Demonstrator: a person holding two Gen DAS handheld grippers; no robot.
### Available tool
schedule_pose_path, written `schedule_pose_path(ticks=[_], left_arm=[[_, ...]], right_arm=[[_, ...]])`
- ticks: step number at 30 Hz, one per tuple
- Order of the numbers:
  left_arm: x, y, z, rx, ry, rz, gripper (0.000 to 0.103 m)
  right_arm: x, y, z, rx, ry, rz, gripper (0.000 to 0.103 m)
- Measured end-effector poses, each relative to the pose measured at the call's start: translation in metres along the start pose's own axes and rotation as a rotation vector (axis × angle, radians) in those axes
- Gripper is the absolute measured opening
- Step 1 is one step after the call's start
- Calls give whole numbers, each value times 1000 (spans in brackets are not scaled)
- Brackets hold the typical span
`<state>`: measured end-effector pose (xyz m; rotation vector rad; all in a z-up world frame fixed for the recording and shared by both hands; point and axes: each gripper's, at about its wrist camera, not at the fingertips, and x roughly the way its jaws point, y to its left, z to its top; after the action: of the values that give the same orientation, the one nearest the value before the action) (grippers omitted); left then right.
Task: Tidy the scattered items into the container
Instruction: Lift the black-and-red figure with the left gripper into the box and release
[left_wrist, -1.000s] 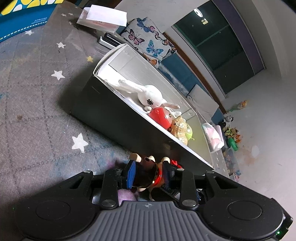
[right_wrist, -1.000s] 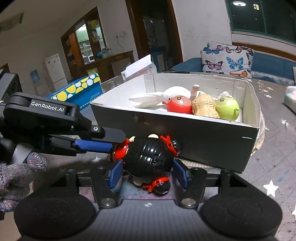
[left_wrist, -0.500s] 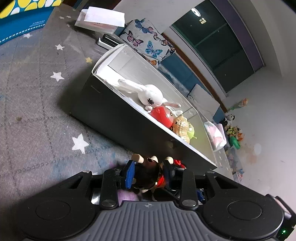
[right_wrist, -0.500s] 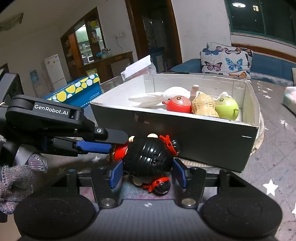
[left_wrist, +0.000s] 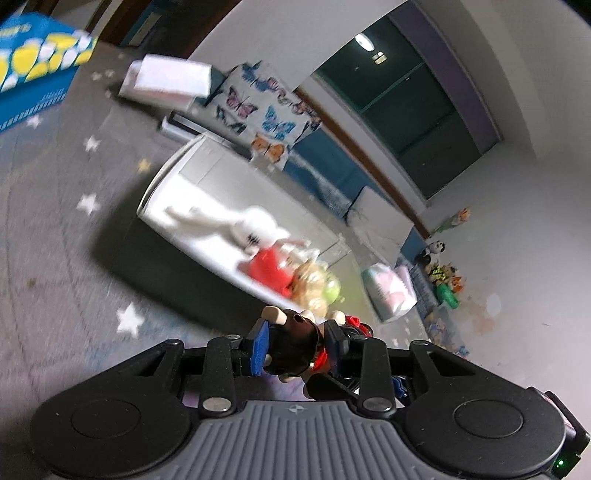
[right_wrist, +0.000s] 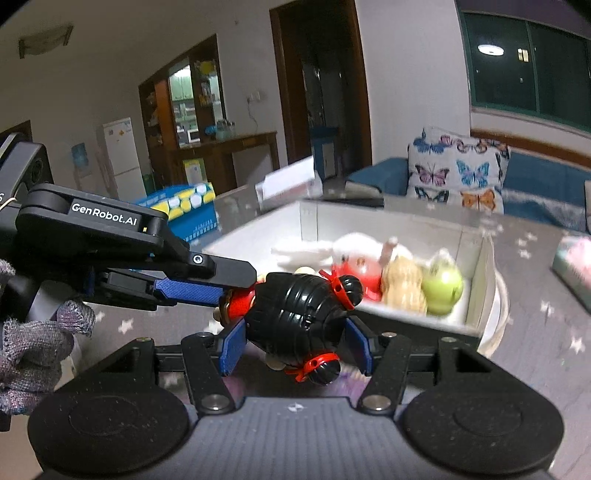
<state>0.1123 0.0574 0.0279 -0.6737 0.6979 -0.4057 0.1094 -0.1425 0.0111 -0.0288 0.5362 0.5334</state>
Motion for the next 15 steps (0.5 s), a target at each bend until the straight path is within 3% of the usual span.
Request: schedule_pose_path(ticks=[9,15], left_arm=[[16,-10,36,24,-36,8,34],[34,3,53,-17,-40,19,34]], right_arm=[[18,-11,37,-50,-22,-10,59],[45,-19,57,-82,9,-8,59]])
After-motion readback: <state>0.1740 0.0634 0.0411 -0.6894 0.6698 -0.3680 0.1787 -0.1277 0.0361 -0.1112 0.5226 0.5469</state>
